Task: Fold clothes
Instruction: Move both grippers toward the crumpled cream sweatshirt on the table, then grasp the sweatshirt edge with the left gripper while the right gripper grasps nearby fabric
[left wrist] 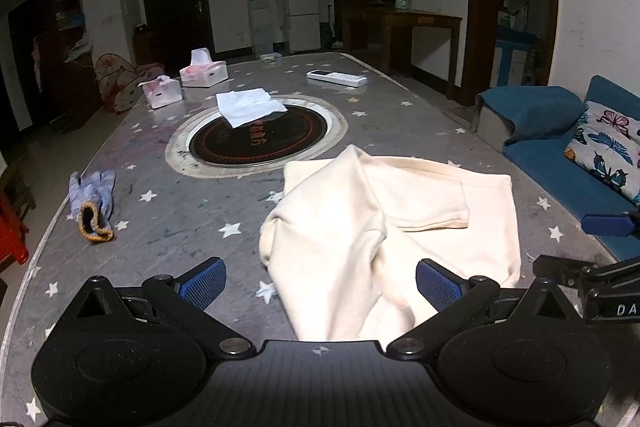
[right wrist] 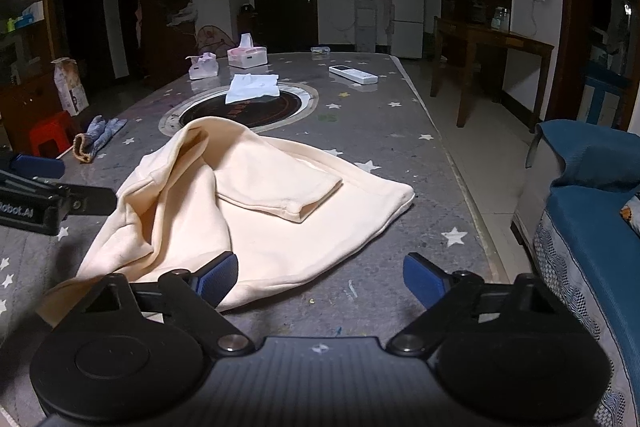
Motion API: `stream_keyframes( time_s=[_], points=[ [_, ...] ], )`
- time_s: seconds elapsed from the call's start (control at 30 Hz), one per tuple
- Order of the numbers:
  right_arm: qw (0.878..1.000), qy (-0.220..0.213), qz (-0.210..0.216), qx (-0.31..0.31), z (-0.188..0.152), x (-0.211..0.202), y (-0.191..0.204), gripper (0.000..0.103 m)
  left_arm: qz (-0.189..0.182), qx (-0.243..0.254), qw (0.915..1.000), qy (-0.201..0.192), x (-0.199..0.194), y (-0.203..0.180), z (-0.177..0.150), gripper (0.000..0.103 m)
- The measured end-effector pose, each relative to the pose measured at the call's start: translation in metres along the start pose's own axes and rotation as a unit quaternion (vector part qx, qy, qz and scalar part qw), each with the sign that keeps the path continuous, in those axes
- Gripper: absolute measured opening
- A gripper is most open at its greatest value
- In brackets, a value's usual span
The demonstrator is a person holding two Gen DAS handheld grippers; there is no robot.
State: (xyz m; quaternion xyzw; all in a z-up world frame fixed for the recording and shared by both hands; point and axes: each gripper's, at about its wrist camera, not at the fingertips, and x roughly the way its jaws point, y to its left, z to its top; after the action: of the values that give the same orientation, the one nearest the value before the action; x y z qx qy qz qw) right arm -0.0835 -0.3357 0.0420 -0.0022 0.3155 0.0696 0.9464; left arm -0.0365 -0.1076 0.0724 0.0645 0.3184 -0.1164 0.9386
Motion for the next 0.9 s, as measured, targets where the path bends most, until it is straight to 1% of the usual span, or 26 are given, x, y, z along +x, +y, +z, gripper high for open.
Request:
stream_keyframes(
  time_s=[0.07,0.17,0.23,0.3,0.53,0.63,0.77,0.9],
  points=[
    [1.000,0.002,0.003,-0.002,0.000,0.000,0.001,0.087,-0.002,0.002,1.0000,0.002,0.002,-0.002,0.003,0.101],
    [1.000,0.004,0.007,-0.003,0.000,0.000,0.002,0.083,-0.005,0.008,1.0000,0.003,0.004,-0.004,0.007,0.098],
    [1.000,0.005,0.011,-0.003,0.001,0.001,0.003,0.082,-0.006,0.012,0.9999,0.003,0.007,-0.006,0.011,0.095],
    [1.000,0.008,0.014,-0.003,0.002,0.003,0.004,0.078,-0.004,0.017,0.9998,0.004,0.011,-0.007,0.016,0.095],
    [1.000,0.014,0.026,-0.002,0.007,0.011,0.005,0.073,-0.002,0.026,0.9996,0.012,0.028,-0.012,0.035,0.091],
    [0.999,0.016,0.032,-0.003,0.009,0.016,0.006,0.070,-0.001,0.037,0.9992,0.015,0.038,-0.015,0.045,0.088],
    [0.999,0.019,0.043,-0.003,0.014,0.022,0.005,0.067,-0.001,0.037,0.9991,0.022,0.055,-0.015,0.060,0.084],
    [0.998,0.024,0.056,-0.001,0.018,0.030,0.005,0.062,0.000,0.041,0.9986,0.032,0.075,-0.014,0.075,0.083]
  ],
)
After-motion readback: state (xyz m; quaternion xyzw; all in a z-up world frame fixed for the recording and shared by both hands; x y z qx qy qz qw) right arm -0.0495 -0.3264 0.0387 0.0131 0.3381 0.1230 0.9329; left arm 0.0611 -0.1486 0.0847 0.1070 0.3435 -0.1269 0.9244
